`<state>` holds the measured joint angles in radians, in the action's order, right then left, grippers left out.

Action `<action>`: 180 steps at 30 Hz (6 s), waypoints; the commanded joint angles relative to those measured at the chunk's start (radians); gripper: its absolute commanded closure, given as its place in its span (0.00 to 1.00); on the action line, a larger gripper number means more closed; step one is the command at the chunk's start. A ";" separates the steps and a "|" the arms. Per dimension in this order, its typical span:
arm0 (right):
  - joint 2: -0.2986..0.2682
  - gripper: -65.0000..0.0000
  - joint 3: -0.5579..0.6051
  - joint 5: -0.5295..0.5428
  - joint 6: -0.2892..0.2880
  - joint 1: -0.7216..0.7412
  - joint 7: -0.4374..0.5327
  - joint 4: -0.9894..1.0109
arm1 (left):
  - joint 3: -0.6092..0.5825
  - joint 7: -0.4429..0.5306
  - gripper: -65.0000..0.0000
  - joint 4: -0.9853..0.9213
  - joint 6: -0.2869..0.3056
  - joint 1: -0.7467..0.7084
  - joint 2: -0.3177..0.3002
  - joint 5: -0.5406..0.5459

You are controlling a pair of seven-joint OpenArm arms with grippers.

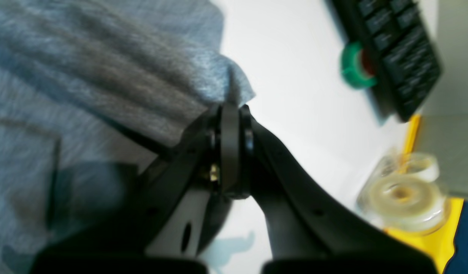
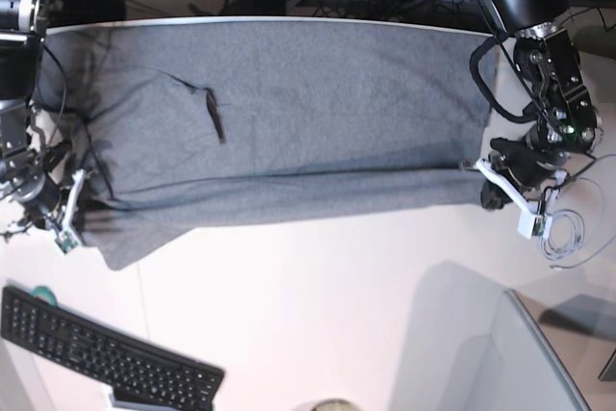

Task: Layout the t-shirt on the table in an organized manner, then fold the t-shirt properly
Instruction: 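Lift the hem and fold it toward the collar with both grippers, then release the folded hem and raise both grippers off the shirt, then move the right gripper onto the folded shirt and grasp the fold, then drag the right gripper's fold toward the shirt's hem end to straighten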

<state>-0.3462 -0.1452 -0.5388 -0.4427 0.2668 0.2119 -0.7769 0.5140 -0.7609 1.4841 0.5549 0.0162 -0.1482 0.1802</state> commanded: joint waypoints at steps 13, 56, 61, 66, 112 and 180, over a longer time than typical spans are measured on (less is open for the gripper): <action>0.008 0.88 -0.009 0.007 0.012 0.002 -0.187 -0.088 | -0.002 0.022 1.00 0.022 -0.002 -0.058 -0.001 0.005; 0.008 0.99 -0.130 0.334 0.020 -0.060 -0.596 -0.109 | -0.113 0.067 1.00 0.025 -0.002 -0.149 0.026 -0.003; -0.009 0.99 -0.130 0.334 0.054 -0.027 -0.535 -0.066 | -0.120 0.067 1.00 0.031 -0.002 -0.146 0.028 0.003; -0.029 1.00 -0.132 0.299 0.054 -0.070 -0.555 -0.200 | -0.119 0.067 1.00 0.031 -0.002 -0.138 0.026 0.003; 0.379 1.00 0.089 0.300 -0.124 -0.496 -0.813 -0.984 | -0.177 0.257 1.00 -0.251 -0.058 -0.206 0.022 -0.006; 0.149 0.28 -0.353 0.302 -0.072 0.371 -0.615 0.230 | -0.162 0.226 1.00 -0.141 -0.058 -0.118 -0.063 -0.114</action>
<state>-0.1864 -0.4976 -0.2432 -0.5190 0.6086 -0.4210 -0.5343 0.3481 -0.5507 1.3266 0.4980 -0.1112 -0.1997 0.0566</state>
